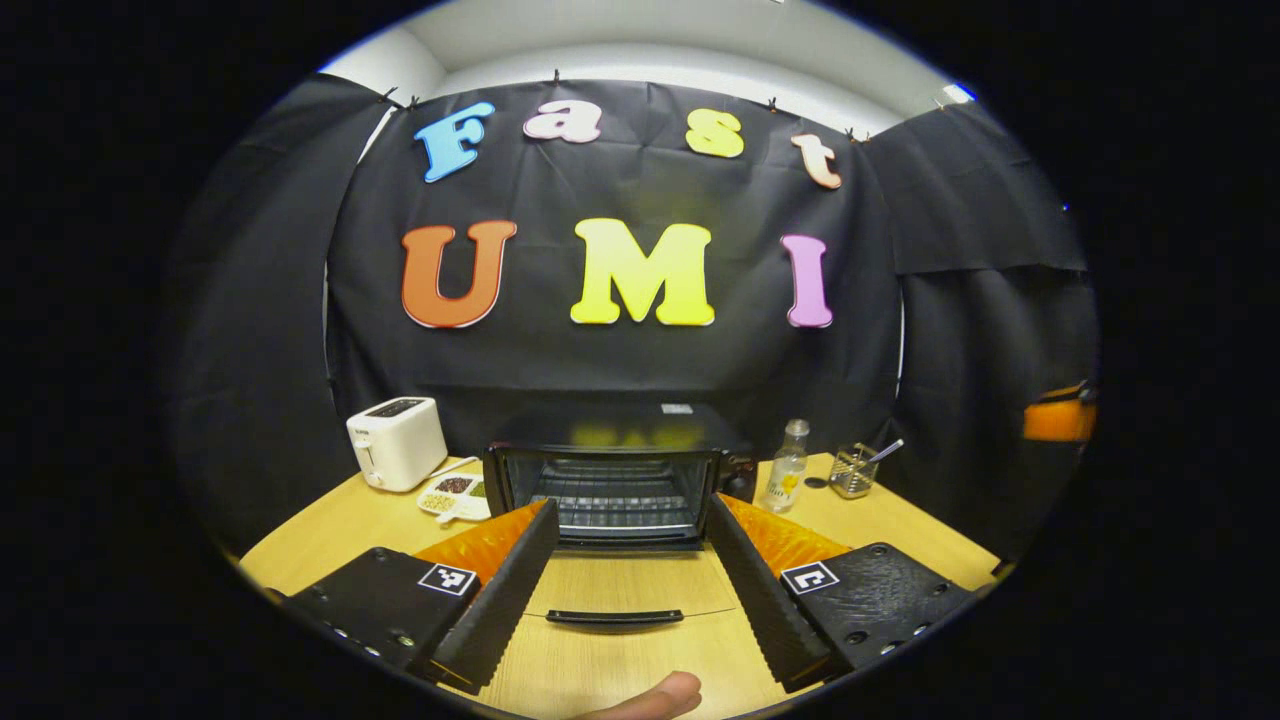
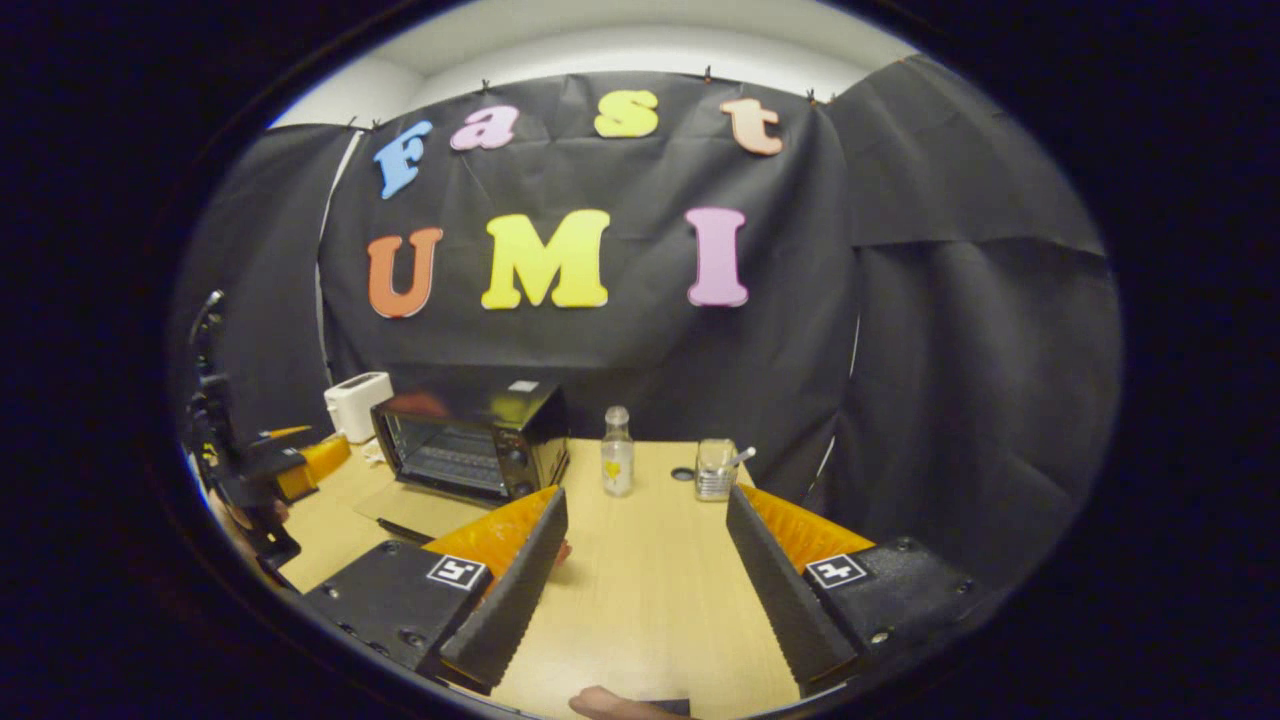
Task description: Open the electric oven with the left hand, put the food in, and close the electric oven.
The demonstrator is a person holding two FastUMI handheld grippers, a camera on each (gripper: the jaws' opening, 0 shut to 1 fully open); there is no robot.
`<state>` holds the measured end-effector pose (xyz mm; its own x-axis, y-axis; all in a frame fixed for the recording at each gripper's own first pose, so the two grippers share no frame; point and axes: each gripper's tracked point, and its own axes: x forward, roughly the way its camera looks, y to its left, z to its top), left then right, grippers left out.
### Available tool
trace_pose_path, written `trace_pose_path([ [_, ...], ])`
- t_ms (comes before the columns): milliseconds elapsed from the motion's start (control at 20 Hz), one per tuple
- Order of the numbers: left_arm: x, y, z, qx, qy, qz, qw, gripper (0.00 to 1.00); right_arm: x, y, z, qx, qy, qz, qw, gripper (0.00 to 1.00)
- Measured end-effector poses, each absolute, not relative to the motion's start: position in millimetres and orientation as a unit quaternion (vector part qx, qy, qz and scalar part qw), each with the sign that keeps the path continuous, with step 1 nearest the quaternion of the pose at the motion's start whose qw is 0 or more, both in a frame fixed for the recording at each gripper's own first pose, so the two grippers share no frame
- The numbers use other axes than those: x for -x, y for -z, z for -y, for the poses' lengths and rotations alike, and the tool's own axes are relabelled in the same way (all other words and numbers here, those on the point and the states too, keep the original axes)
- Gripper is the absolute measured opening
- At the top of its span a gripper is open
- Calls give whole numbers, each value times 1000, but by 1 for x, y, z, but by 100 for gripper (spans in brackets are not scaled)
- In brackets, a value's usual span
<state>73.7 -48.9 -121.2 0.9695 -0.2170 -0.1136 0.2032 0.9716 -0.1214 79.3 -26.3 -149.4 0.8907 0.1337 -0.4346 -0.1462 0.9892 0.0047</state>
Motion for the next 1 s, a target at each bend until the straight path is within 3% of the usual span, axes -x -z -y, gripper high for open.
trace_pose_path([
  [350, -7, 27, 27, 61, 95, 26, 993, 95, -126, 264, -3, -58, -158, -402, 900, 99],
  [700, 41, 23, -6, 41, 60, 49, 996, 94, -155, 330, -61, -142, -246, -491, 824, 90],
  [800, 50, 25, -9, 27, 56, 47, 997, 95, -158, 340, -70, -166, -259, -499, 810, 81],
  [850, 54, 24, -16, 18, 46, 50, 998, 95, -159, 345, -73, -178, -258, -502, 806, 68],
  [900, 58, 22, -24, 9, 32, 54, 998, 95, -162, 351, -73, -193, -249, -506, 803, 65],
  [950, 64, 22, -27, 3, 25, 57, 998, 95, -162, 354, -78, -210, -252, -510, 795, 47],
  [1000, 67, 22, -28, -1, 24, 58, 998, 95, -158, 354, -82, -225, -254, -518, 785, 36],
])
